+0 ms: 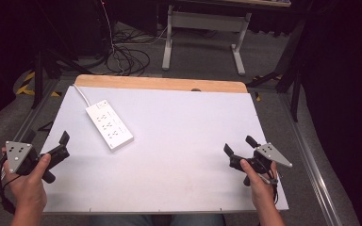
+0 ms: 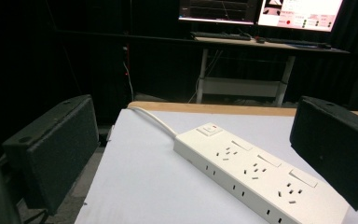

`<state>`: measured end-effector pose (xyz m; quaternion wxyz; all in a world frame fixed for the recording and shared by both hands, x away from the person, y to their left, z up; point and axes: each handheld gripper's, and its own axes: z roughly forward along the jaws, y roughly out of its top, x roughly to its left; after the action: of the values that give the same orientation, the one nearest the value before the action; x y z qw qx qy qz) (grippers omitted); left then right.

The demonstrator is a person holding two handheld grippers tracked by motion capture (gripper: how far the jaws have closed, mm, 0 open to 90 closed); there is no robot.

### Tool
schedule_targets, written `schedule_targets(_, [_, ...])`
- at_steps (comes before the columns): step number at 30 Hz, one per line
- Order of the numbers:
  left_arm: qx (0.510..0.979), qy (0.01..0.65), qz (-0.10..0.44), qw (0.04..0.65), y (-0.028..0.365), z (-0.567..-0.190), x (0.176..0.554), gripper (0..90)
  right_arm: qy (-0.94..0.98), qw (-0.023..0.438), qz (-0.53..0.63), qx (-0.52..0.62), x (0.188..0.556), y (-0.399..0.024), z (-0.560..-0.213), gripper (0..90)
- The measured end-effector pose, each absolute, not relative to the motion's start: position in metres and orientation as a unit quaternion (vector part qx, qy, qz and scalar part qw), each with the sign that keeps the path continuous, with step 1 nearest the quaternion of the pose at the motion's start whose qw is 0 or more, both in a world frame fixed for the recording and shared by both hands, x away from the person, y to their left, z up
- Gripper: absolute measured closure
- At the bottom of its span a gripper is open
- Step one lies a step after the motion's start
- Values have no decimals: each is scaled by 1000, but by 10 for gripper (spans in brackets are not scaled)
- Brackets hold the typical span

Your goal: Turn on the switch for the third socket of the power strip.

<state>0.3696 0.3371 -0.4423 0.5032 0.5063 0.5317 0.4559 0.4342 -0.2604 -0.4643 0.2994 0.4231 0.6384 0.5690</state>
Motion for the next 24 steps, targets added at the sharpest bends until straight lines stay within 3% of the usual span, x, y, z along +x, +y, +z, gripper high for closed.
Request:
schedule_targets(17, [499,535,465,499,337,-442,369,44,637,299,571,424,435,-260,-464,39])
schedule_targets(24, [499,538,465,495,336,-441,370,204,635,302,570,425,434,-261,-464,39])
